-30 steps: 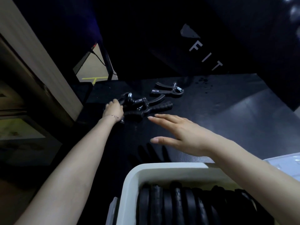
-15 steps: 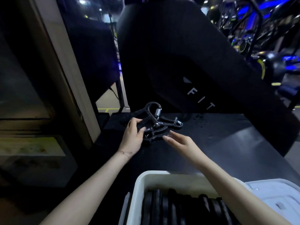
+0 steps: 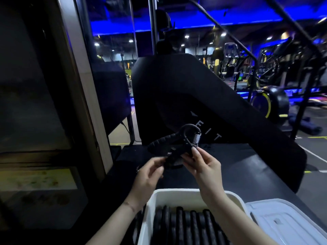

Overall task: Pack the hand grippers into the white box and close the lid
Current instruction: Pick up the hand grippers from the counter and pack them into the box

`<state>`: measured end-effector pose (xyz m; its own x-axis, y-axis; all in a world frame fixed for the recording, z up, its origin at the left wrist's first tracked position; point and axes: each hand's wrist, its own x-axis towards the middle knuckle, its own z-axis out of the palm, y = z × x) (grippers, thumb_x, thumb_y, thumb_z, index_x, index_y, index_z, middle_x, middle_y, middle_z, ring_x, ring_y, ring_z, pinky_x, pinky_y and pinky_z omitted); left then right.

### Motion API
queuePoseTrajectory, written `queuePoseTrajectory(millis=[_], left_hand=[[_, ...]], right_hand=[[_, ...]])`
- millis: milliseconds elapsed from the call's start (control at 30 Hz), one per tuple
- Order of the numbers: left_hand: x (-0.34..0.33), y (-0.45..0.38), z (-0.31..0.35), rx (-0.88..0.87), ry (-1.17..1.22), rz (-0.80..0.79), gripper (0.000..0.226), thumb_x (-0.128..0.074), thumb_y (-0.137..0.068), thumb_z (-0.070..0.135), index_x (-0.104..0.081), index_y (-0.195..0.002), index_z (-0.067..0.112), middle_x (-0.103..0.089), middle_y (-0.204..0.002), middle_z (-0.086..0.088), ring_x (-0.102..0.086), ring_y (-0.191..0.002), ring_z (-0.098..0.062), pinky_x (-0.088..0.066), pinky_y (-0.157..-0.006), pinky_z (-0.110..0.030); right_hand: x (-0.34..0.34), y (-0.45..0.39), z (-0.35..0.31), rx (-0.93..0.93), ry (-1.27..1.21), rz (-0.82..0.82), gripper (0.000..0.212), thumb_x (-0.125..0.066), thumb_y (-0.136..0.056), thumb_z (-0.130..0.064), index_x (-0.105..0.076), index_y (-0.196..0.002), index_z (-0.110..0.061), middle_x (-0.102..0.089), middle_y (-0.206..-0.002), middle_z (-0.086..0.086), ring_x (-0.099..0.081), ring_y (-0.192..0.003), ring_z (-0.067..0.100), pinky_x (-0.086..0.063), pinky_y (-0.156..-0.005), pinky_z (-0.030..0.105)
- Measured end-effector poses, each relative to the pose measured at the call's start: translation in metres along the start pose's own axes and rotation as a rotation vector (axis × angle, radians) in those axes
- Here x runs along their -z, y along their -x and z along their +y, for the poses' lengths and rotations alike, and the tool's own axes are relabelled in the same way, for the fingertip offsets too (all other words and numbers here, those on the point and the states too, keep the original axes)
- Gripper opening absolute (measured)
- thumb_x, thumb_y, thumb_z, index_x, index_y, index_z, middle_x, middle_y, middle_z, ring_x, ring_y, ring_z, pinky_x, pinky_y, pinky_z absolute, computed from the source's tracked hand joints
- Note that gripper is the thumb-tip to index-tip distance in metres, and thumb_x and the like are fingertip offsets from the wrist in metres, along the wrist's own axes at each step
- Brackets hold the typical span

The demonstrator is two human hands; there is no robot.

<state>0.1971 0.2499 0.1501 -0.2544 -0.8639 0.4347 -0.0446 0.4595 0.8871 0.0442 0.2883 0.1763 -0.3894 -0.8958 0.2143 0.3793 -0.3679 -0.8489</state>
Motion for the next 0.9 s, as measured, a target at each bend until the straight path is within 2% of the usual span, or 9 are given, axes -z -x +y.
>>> queuePoseTrajectory(millis=[100,167,300,400,533,633,733,800,900], left_hand=[[0.016,0.014,-0.001,0.217,0.224,0.079,0.029,-0.038,-0.091,-0.004,-0.065,-0.088,0.007,-0.074,-0.082,-0.004,-0.068,-0.081,-0.018,-0.052,-0.066,-0.024],[0.025,0.017,0.007,0.298,0.308,0.031,0.03,-0.034,-0.097,0.004,-0.062,-0.089,0.007,-0.073,-0.082,-0.008,-0.068,-0.081,-0.025,-0.053,-0.067,-0.026],[0.022,0.021,0.033,0.376,0.395,-0.135,0.034,-0.039,-0.097,0.03,-0.064,-0.096,0.007,-0.071,-0.082,-0.012,-0.068,-0.071,-0.023,-0.053,-0.064,-0.032],[0.015,0.026,0.045,0.305,0.232,-0.191,0.028,-0.047,-0.094,0.03,-0.066,-0.091,0.009,-0.067,-0.074,-0.008,-0.063,-0.063,-0.017,-0.053,-0.058,-0.026],[0.008,0.032,0.036,0.227,-0.032,-0.147,0.012,-0.063,-0.088,0.022,-0.064,-0.091,0.01,-0.066,-0.072,0.0,-0.062,-0.062,-0.008,-0.049,-0.058,-0.018],[0.012,0.035,0.021,0.208,-0.254,-0.136,0.024,-0.076,-0.076,0.032,-0.067,-0.096,0.022,-0.07,-0.08,0.009,-0.063,-0.07,-0.001,-0.046,-0.065,-0.014],[0.012,0.038,0.008,0.209,-0.487,-0.146,0.043,-0.078,-0.071,0.038,-0.062,-0.111,0.032,-0.062,-0.08,0.009,-0.057,-0.064,-0.003,-0.044,-0.059,-0.016],[0.007,0.04,0.003,0.178,-0.615,-0.134,0.046,-0.075,-0.073,0.033,-0.059,-0.117,0.03,-0.058,-0.076,0.008,-0.056,-0.064,-0.006,-0.045,-0.063,-0.018],[0.001,0.043,-0.003,0.184,-0.664,-0.1,0.045,-0.074,-0.073,0.031,-0.06,-0.115,0.023,-0.057,-0.072,0.01,-0.056,-0.066,-0.007,-0.044,-0.067,-0.018]], right_hand=[[0.009,0.005,-0.014,0.009,-0.015,0.04,0.024,-0.047,-0.096,-0.019,-0.068,-0.09,-0.009,-0.072,-0.069,0.003,-0.07,-0.07,0.016,-0.059,-0.066,0.024],[0.014,0.009,-0.023,-0.013,0.013,-0.002,0.027,-0.046,-0.097,-0.021,-0.066,-0.083,-0.009,-0.068,-0.061,0.002,-0.068,-0.061,0.015,-0.058,-0.061,0.024],[0.015,0.024,-0.028,-0.066,0.18,-0.179,0.023,-0.045,-0.097,-0.019,-0.063,-0.088,-0.008,-0.066,-0.062,0.003,-0.065,-0.053,0.011,-0.055,-0.053,0.022],[0.014,0.035,-0.018,-0.106,0.286,-0.256,0.022,-0.044,-0.097,-0.016,-0.063,-0.086,-0.01,-0.067,-0.059,0.002,-0.065,-0.052,0.012,-0.055,-0.053,0.024],[0.021,0.044,-0.005,-0.145,0.422,-0.311,0.02,-0.045,-0.097,-0.017,-0.063,-0.088,-0.011,-0.068,-0.063,0.001,-0.066,-0.056,0.013,-0.056,-0.061,0.029],[0.028,0.049,0.003,-0.17,0.492,-0.316,0.018,-0.047,-0.097,-0.018,-0.063,-0.093,-0.01,-0.068,-0.067,0.002,-0.065,-0.055,0.013,-0.056,-0.061,0.027],[0.035,0.054,0.013,-0.222,0.521,-0.301,0.014,-0.051,-0.095,-0.018,-0.061,-0.096,-0.008,-0.066,-0.068,0.005,-0.066,-0.052,0.013,-0.056,-0.056,0.025],[0.038,0.057,0.02,-0.269,0.483,-0.259,0.011,-0.055,-0.093,-0.015,-0.059,-0.096,-0.006,-0.066,-0.069,0.007,-0.066,-0.049,0.013,-0.054,-0.05,0.023],[0.042,0.061,0.027,-0.388,0.403,-0.159,0.014,-0.066,-0.085,-0.01,-0.058,-0.096,-0.004,-0.066,-0.068,0.007,-0.064,-0.045,0.013,-0.05,-0.045,0.022]])
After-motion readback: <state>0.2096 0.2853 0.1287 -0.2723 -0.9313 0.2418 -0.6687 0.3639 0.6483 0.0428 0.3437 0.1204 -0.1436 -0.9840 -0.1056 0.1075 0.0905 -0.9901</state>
